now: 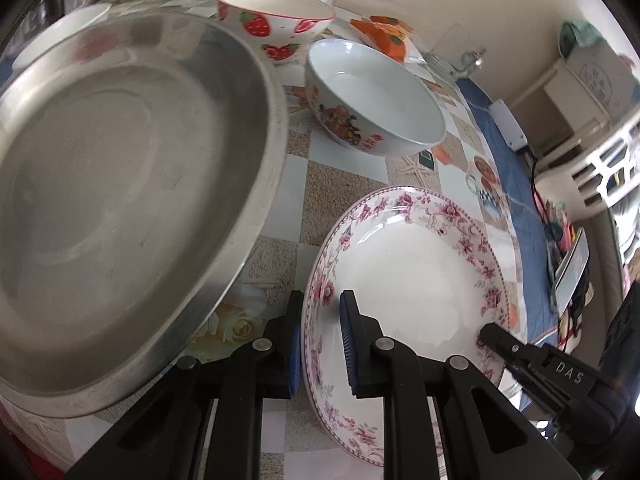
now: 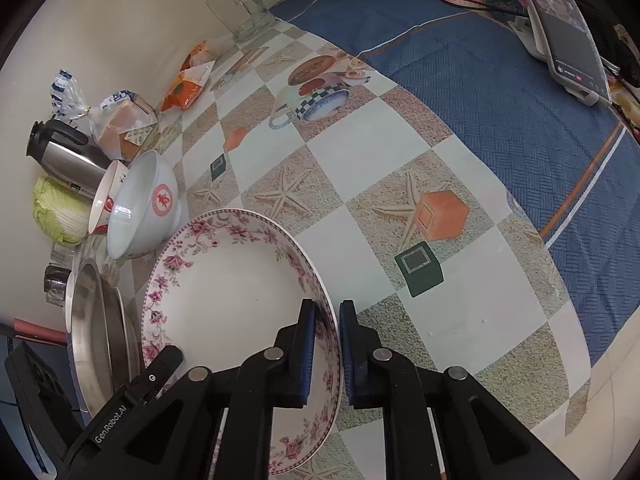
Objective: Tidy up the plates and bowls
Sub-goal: 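Close the right gripper on the floral plate rim while the left gripper grips it too, then lift the pink-floral plate and carry it toward the steel tray with both grippers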
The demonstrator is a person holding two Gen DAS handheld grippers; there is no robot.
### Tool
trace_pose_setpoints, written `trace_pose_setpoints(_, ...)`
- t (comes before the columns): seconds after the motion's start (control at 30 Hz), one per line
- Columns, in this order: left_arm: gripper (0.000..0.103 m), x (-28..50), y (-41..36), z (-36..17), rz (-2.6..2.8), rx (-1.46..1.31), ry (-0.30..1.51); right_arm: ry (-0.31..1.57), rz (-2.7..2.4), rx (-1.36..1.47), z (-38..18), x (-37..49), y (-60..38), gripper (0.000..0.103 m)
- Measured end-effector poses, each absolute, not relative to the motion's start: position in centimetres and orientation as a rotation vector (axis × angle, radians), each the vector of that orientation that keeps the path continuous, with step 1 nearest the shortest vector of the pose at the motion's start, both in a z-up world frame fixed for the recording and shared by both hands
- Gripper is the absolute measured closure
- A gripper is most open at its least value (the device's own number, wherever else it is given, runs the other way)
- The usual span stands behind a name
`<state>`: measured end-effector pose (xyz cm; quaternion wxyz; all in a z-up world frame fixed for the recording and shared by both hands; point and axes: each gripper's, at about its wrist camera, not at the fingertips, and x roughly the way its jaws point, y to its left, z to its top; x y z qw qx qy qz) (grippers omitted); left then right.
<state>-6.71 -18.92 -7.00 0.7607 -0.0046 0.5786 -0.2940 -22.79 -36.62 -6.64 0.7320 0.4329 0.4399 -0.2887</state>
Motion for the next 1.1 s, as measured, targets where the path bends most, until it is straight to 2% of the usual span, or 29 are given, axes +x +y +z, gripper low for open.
trace_pose_setpoints(1.1, 0.086, -7.6, -19.7, -3.2, -0.761, 0.067, 1.139, 0.814, -0.676, 0.862, -2.4, -24.2, -36.6, 0.090)
